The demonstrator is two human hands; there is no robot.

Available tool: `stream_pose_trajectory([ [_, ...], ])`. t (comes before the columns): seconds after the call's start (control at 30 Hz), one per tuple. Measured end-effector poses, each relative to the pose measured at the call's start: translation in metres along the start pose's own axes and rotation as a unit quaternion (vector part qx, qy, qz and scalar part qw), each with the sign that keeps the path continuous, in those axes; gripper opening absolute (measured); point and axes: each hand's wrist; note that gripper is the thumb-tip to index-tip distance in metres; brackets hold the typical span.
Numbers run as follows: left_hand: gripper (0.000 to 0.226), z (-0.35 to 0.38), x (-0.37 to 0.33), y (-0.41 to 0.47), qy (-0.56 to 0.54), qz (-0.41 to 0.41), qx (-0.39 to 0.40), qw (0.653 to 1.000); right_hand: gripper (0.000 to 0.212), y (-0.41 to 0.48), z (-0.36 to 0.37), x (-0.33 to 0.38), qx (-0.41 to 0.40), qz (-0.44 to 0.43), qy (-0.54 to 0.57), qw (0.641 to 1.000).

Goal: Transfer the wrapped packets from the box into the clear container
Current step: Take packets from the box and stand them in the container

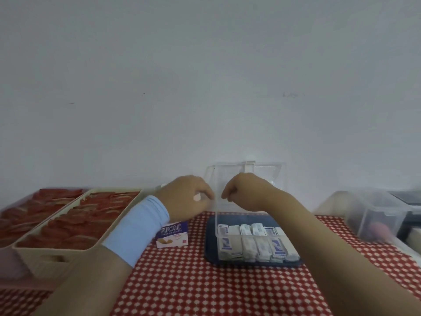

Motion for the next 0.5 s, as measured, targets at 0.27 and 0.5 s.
stream_pose_trajectory([
  [0.27, 0.021, -0.005, 0.073, -0.029, -0.038, -0.206, -0.095, 0.973, 0.019, 0.031, 0.033, 0.069, -0.043, -0.056, 0.015, 0.997],
  [0.5, 0.034, 0.020, 0.089, -0.039, -0.035, -0.191, -0.082, 0.978, 0.016, 0.058, 0.056, 0.101, -0.019, -0.068, -0.081, 0.994],
])
Point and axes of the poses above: each hand's wrist, its own y-axis towards the middle knuckle, its own z-axis out of the palm, x = y × z, and after that the axes turned 3 degrees about z, right-handed
